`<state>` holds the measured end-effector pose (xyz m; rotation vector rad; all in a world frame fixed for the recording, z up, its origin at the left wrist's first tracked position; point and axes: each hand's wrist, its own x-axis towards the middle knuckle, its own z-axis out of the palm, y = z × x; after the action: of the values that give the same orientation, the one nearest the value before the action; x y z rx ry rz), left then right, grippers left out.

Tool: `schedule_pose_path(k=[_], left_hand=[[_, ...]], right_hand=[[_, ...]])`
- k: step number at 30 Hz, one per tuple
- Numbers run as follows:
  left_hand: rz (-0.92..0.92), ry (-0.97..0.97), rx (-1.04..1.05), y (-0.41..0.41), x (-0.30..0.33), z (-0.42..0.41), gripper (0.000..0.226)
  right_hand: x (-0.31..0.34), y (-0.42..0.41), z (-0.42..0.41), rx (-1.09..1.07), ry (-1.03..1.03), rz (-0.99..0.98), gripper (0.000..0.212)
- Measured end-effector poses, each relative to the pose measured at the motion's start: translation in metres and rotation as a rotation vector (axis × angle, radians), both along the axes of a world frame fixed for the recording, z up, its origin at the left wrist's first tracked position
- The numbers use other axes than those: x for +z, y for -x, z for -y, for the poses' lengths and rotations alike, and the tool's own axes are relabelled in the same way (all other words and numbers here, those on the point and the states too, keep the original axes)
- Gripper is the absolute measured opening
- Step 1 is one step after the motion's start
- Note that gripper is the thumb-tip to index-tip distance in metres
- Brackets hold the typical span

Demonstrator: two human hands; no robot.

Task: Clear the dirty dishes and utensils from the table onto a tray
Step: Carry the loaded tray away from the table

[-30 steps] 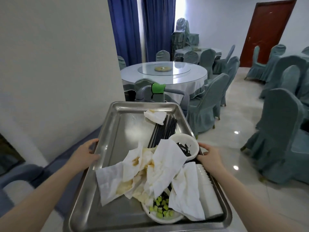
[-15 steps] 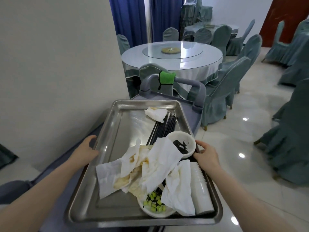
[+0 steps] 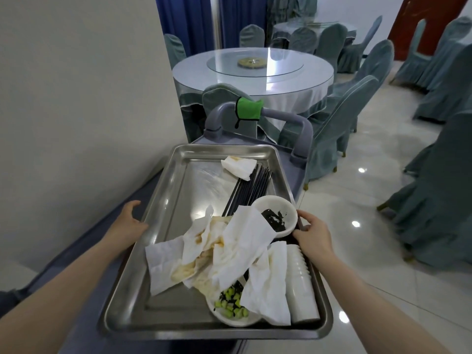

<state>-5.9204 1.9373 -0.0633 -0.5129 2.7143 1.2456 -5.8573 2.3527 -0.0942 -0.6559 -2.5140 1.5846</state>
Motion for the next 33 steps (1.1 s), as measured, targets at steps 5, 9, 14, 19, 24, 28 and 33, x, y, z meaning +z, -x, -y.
schedule_pose_path(k=[5,9,14,19,24,28,33], left_hand=[[0.028,-0.019,0.005,0.007,-0.013,0.006,0.084],[0.038,-0.071,0.041,0.011,-0.024,0.008,0.082],[0.024,-0.09,0.102,0.008,-0.026,0.004,0.075],[0.039,-0.085,0.102,-0.008,-0.027,0.005,0.071],[0.045,-0.149,0.122,-0.031,-0.029,0.01,0.072],[0.006,-0.111,0.103,-0.049,-0.02,0.015,0.063],[-0.03,-0.077,0.024,-0.067,-0.01,0.028,0.056]], right_hand=[[-0.002,0.001,0.004,-0.027,0.027,-0.01,0.054],[-0.001,0.002,0.008,-0.033,0.028,-0.013,0.051],[0.002,0.002,0.007,0.023,-0.014,0.013,0.049],[0.012,-0.003,0.003,0.131,-0.072,0.102,0.054],[0.027,-0.024,-0.008,0.091,0.249,0.3,0.021],[0.033,-0.053,-0.017,0.117,0.371,0.346,0.017],[0.04,-0.087,-0.007,0.025,0.512,0.328,0.016]])
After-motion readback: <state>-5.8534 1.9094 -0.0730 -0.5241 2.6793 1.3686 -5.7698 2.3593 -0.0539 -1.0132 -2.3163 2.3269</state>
